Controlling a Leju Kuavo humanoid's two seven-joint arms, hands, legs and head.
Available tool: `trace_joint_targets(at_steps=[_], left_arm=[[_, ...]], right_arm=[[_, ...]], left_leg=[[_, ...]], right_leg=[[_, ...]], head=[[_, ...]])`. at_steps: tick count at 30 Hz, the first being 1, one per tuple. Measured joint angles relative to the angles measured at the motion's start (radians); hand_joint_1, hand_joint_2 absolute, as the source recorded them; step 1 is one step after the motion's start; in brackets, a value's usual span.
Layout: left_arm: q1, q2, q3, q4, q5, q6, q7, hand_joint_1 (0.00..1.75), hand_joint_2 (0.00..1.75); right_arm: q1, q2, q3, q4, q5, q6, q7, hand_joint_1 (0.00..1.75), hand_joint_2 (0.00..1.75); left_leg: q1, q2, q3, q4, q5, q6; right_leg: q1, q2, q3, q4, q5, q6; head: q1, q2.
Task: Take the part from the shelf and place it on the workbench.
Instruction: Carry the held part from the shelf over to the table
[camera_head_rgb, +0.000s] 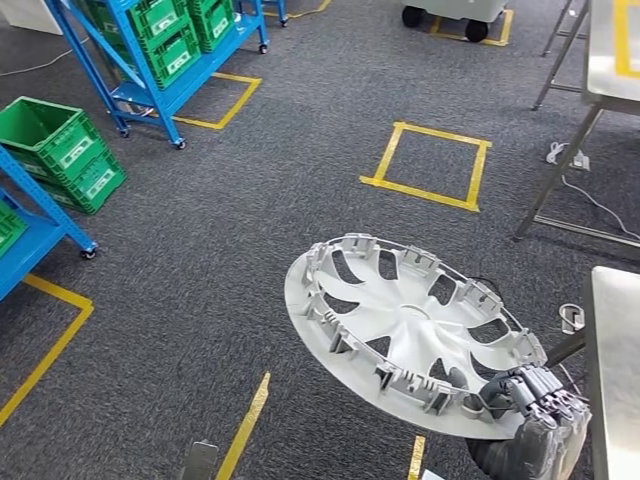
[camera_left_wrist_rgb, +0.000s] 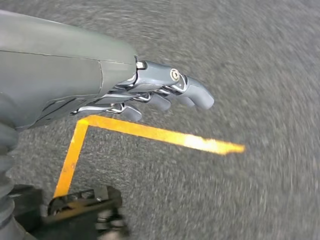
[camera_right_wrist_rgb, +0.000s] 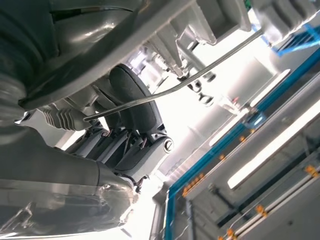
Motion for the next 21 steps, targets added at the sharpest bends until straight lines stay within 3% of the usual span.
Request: trace_joint_targets(at_steps=[1, 2, 3, 5, 7, 9, 11, 13, 15, 17, 18, 19, 21], left_arm=[[0.001, -0.001, 0.0, 0.0, -0.001, 0.001, 0.001, 0.0, 1.75], [0.001, -0.001, -0.001, 0.0, -0.001, 0.002, 0.002, 0.0, 1.75], [0.001, 0.0, -0.001, 0.0, -0.001, 0.002, 0.003, 0.0, 1.75], [0.0, 0.002, -0.001, 0.0, 0.009, 0.003, 0.001, 0.0, 1.75], [0.001, 0.012, 0.003, 0.0, 0.035, -0.005, -0.005, 0.0, 1.75], [0.004, 0.026, 0.008, 0.0, 0.056, -0.022, -0.011, 0.0, 1.75], [0.007, 0.035, 0.01, 0.0, 0.064, -0.033, -0.013, 0.0, 1.75], [0.01, 0.042, 0.011, 0.0, 0.066, -0.035, -0.013, 0.0, 1.75], [0.017, 0.046, 0.011, 0.0, 0.063, -0.033, -0.013, 0.0, 1.75], [0.023, 0.049, 0.012, 0.0, 0.057, -0.031, -0.012, 0.0, 1.75], [0.024, 0.05, 0.012, 0.0, 0.053, -0.03, -0.011, 0.0, 1.75], [0.024, 0.05, 0.012, 0.0, 0.05, -0.029, -0.011, 0.0, 1.75], [0.022, 0.052, 0.012, 0.0, 0.045, -0.028, -0.01, 0.0, 1.75]], right_arm=[[-0.001, 0.0, -0.004, 0.0, -0.006, 0.0, -0.002, 1.75, 1.75], [-0.001, 0.001, -0.01, 0.0, -0.011, 0.0, -0.006, 1.75, 1.75], [-0.001, 0.001, -0.015, 0.0, -0.017, 0.0, -0.01, 1.75, 1.75], [-0.003, 0.002, -0.026, 0.0, -0.027, 0.0, -0.025, 1.75, 1.75], [-0.02, 0.004, -0.033, 0.003, -0.025, 0.0, -0.046, 1.75, 1.75], [-0.054, 0.013, -0.035, 0.009, 0.001, 0.0, -0.058, 1.75, 1.75], [-0.081, 0.029, -0.037, 0.009, 0.03, 0.0, -0.062, 1.75, 1.75], [-0.095, 0.041, -0.04, -0.003, 0.038, 0.0, -0.063, 1.75, 1.75], [-0.108, 0.046, -0.042, -0.024, 0.026, 0.0, -0.065, 1.75, 1.75], [-0.119, 0.048, -0.046, -0.055, 0.004, 0.0, -0.066, 1.75, 1.75], [-0.123, 0.049, -0.049, -0.074, -0.008, 0.0, -0.066, 1.75, 1.75], [-0.129, 0.05, -0.054, -0.095, -0.018, 0.0, -0.066, 1.75, 1.75], [-0.14, 0.053, -0.064, -0.133, -0.032, 0.0, -0.066, 1.75, 1.75]], left_leg=[[-0.001, -0.009, -0.033, 0.067, -0.025, 0.004], [-0.003, -0.013, -0.058, 0.11, -0.031, 0.009], [-0.007, -0.016, -0.066, 0.117, -0.017, 0.017], [-0.02, -0.033, -0.033, 0.025, 0.06, 0.039], [-0.032, -0.078, 0.013, -0.093, 0.126, 0.063], [-0.035, -0.102, 0.03, -0.142, 0.139, 0.076], [-0.033, -0.079, 0.041, -0.171, 0.14, 0.075], [-0.026, -0.054, 0.054, -0.204, 0.149, 0.07], [-0.022, -0.031, 0.06, -0.217, 0.153, 0.066], [-0.021, -0.003, 0.06, -0.216, 0.15, 0.061], [-0.018, 0.01, 0.061, -0.214, 0.147, 0.056], [-0.015, 0.024, 0.063, -0.211, 0.143, 0.05], [-0.008, 0.045, 0.067, -0.201, 0.131, 0.035]], right_leg=[[0.004, 0.014, -0.001, 0.0, 0.001, -0.003], [0.008, 0.028, -0.001, 0.0, 0.001, -0.006], [0.012, 0.043, -0.001, 0.0, 0.002, -0.007], [0.017, 0.071, 0.001, 0.0, 0.003, -0.009], [0.017, 0.097, 0.0, 0.001, 0.005, -0.009], [0.013, 0.122, -0.009, 0.001, 0.01, -0.003], [0.012, 0.135, -0.02, -0.002, 0.016, 0.006], [0.017, 0.093, -0.043, 0.031, -0.007, 0.013], [0.016, 0.032, -0.095, 0.133, -0.064, 0.022], [0.006, 0.009, -0.148, 0.241, -0.104, 0.036], [-0.001, 0.004, -0.153, 0.253, -0.099, 0.044], [-0.007, -0.003, -0.14, 0.231, -0.077, 0.052], [-0.015, -0.039, -0.069, 0.103, -0.019, 0.068]], head=[[-0.001, 0.0], [-0.001, 0.0], [-0.001, 0.0], [0.0, 0.0], [0.0, 0.0], [-0.003, 0.0], [-0.006, 0.0], [-0.003, 0.0], [0.002, 0.0], [0.004, 0.0], [0.004, 0.0], [0.005, 0.0], [0.006, 0.0]])
